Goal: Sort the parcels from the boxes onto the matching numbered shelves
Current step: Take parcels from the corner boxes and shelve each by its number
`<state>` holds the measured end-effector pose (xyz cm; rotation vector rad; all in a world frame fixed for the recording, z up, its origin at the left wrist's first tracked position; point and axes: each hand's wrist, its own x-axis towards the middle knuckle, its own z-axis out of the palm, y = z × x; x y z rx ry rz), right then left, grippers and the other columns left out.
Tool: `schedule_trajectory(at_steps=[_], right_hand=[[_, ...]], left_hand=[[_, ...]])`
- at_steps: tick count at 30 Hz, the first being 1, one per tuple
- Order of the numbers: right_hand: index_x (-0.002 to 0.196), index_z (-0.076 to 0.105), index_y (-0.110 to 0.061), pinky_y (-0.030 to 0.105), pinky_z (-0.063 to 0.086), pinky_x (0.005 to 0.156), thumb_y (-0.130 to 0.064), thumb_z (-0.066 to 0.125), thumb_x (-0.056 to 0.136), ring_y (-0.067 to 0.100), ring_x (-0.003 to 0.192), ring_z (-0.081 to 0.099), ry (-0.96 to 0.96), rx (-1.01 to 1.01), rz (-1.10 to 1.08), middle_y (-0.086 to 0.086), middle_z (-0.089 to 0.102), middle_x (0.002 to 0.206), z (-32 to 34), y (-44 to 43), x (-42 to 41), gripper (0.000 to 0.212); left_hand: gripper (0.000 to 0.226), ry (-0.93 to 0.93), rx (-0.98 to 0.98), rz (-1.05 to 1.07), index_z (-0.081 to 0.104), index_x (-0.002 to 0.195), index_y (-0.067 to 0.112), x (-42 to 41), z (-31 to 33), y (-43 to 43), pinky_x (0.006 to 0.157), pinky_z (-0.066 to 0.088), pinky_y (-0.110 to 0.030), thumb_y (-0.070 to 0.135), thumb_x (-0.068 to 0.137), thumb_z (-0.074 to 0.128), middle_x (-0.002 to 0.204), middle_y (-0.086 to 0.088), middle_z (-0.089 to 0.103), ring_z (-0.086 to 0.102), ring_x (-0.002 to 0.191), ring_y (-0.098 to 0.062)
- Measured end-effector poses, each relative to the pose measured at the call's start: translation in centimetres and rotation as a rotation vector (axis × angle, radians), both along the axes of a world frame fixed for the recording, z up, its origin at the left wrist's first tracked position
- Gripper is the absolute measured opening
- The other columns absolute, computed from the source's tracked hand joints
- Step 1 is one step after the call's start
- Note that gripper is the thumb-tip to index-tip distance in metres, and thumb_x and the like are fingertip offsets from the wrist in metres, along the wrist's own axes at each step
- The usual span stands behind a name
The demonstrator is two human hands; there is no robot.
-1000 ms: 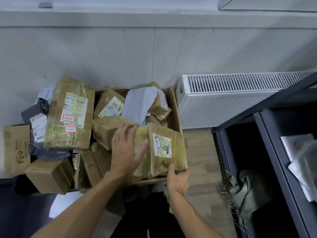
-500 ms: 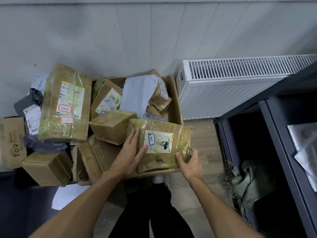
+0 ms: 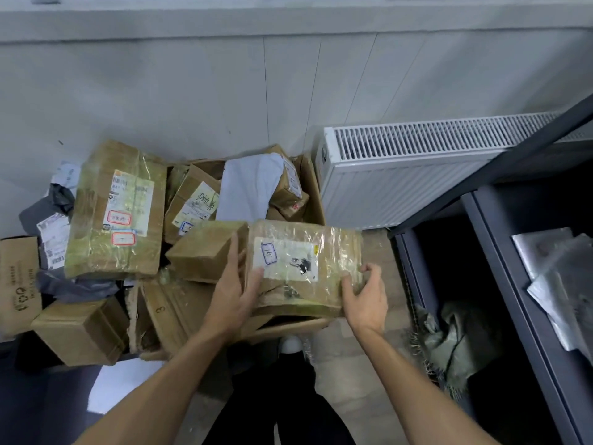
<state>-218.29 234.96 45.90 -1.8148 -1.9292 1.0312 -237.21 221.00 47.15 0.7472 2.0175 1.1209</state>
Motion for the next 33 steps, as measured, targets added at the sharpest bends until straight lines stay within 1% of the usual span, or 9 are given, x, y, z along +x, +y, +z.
schedule_trajectory(at_steps=[4, 7, 9, 12, 15, 20, 26, 30, 33], right_hand=[[0.131, 0.044, -0.025, 0.036, 0.045, 0.079, -0.042, 0.062, 0.094, 0.021, 0.092, 0.054, -0.038, -0.018, 0.007, 0.001, 0.051, 0.100, -1.2, -0.7, 1.2, 0.044], [0.149, 0.033, -0.042, 0.036, 0.042, 0.094, -0.070, 0.064, 0.082, 0.013, 0.111, 0.044, -0.027, -0.092, 0.260, -0.004, 0.039, 0.123, -0.8, -0.9, 2.3, 0.079], [0.154, 0.017, -0.050, 0.040, 0.043, 0.099, -0.074, 0.074, 0.069, 0.010, 0.117, 0.039, -0.049, -0.207, 0.408, -0.005, 0.029, 0.137, 0.0, -0.4, 3.1, 0.105], [0.157, -0.001, -0.046, 0.039, 0.046, 0.099, -0.066, 0.087, 0.057, 0.013, 0.115, 0.042, -0.168, -0.258, 0.580, -0.001, 0.019, 0.146, 0.7, 0.5, 3.4, 0.134], [0.157, -0.001, -0.047, 0.034, 0.046, 0.093, -0.057, 0.090, 0.060, 0.021, 0.120, 0.050, -0.158, -0.198, 0.553, 0.003, 0.028, 0.142, 0.1, 0.6, 3.3, 0.133], [0.157, 0.013, -0.045, 0.031, 0.042, 0.097, -0.064, 0.086, 0.060, 0.013, 0.125, 0.046, -0.026, -0.156, 0.432, -0.006, 0.037, 0.138, 0.6, 0.3, 3.4, 0.122], [0.155, 0.021, -0.046, 0.038, 0.043, 0.107, -0.068, 0.084, 0.058, 0.014, 0.132, 0.046, 0.047, -0.071, 0.400, -0.008, 0.041, 0.142, 4.5, 1.1, 1.7, 0.118], [0.157, 0.018, -0.043, 0.043, 0.040, 0.111, -0.070, 0.083, 0.059, 0.019, 0.137, 0.042, 0.044, -0.023, 0.450, -0.004, 0.038, 0.148, 8.5, 1.6, 0.0, 0.120], [0.159, 0.007, -0.040, 0.049, 0.038, 0.113, -0.073, 0.082, 0.055, 0.027, 0.142, 0.036, -0.028, -0.023, 0.555, 0.004, 0.026, 0.157, 11.4, 1.3, -1.8, 0.132]], left_hand=[[0.118, 0.084, -0.120, -0.305, -0.004, 0.157, 0.043, 0.6, -1.8, -0.6, 0.120, 0.020, -0.033, 0.069, 0.072, 0.074, 0.164, 0.010, 0.002, 0.009, 0.152, -0.008], [0.140, 0.154, -0.202, -0.415, -0.012, 0.158, 0.032, 0.3, -2.8, -0.7, 0.120, 0.013, -0.028, 0.054, 0.063, 0.088, 0.163, 0.008, -0.020, -0.015, 0.147, -0.001], [0.141, 0.187, -0.201, -0.427, -0.014, 0.157, 0.031, -0.1, -3.2, -0.6, 0.118, 0.017, -0.029, 0.042, 0.064, 0.092, 0.165, 0.006, -0.016, -0.013, 0.146, 0.000], [0.142, 0.160, -0.152, -0.346, -0.008, 0.158, 0.033, -0.4, -3.8, -0.6, 0.118, 0.025, -0.029, 0.042, 0.060, 0.094, 0.163, 0.009, 0.012, 0.014, 0.146, -0.001], [0.137, 0.141, -0.103, -0.293, -0.002, 0.156, 0.040, -0.1, -3.4, -0.5, 0.111, 0.027, -0.020, 0.045, 0.058, 0.094, 0.150, 0.018, 0.030, 0.028, 0.134, 0.007], [0.134, 0.118, -0.060, -0.287, 0.008, 0.159, 0.036, -1.7, -1.2, 0.2, 0.116, 0.037, -0.039, 0.068, 0.055, 0.086, 0.153, 0.010, 0.041, 0.042, 0.138, -0.007], [0.130, 0.284, -0.044, -0.347, 0.002, 0.160, 0.025, -3.2, 4.1, 0.9, 0.113, 0.029, -0.026, 0.056, 0.066, 0.086, 0.159, 0.004, 0.034, 0.036, 0.140, -0.011], [0.125, 0.384, -0.036, -0.352, -0.003, 0.160, 0.025, -4.9, 7.7, 0.6, 0.117, 0.033, -0.040, 0.057, 0.072, 0.081, 0.160, 0.000, 0.030, 0.036, 0.142, -0.017], [0.124, 0.416, -0.040, -0.335, -0.007, 0.159, 0.025, -6.0, 10.0, -0.3, 0.117, 0.029, -0.035, 0.056, 0.075, 0.079, 0.163, -0.001, 0.023, 0.030, 0.145, -0.018]])
